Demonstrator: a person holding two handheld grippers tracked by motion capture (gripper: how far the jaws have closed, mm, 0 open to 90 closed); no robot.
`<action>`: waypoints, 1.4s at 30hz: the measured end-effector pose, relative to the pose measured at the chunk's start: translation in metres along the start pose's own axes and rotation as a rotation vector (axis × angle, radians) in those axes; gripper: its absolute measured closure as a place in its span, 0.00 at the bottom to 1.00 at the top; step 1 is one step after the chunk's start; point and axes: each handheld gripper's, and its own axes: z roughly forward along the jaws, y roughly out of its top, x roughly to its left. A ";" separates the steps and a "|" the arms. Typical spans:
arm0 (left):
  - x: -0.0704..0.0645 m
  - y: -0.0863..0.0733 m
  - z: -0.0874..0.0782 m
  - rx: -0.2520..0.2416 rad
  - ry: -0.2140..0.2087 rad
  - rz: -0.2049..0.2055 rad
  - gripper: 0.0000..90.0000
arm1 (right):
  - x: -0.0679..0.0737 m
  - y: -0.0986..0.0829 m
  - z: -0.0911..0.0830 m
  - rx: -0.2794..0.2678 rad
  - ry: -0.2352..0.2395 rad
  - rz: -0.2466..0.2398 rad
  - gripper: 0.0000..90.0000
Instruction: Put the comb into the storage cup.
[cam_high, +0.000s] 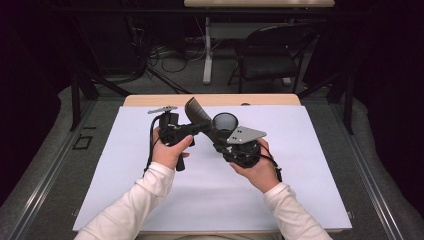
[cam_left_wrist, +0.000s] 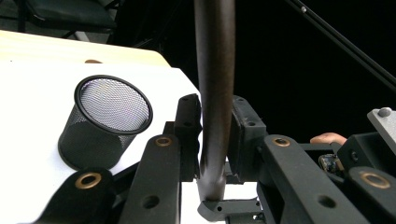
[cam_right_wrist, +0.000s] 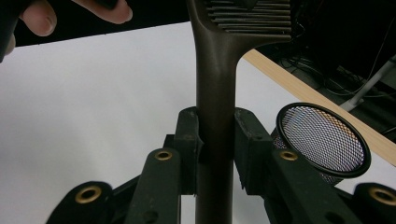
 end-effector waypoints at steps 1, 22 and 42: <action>0.000 0.000 0.000 0.001 -0.001 -0.002 0.85 | 0.000 0.000 0.000 -0.001 0.000 -0.001 0.81; 0.002 -0.001 0.001 0.008 -0.002 -0.072 0.92 | 0.000 0.000 0.001 0.003 0.003 -0.002 0.81; 0.004 -0.001 0.000 0.016 -0.004 -0.113 0.93 | 0.001 -0.001 0.002 0.009 0.003 -0.005 0.81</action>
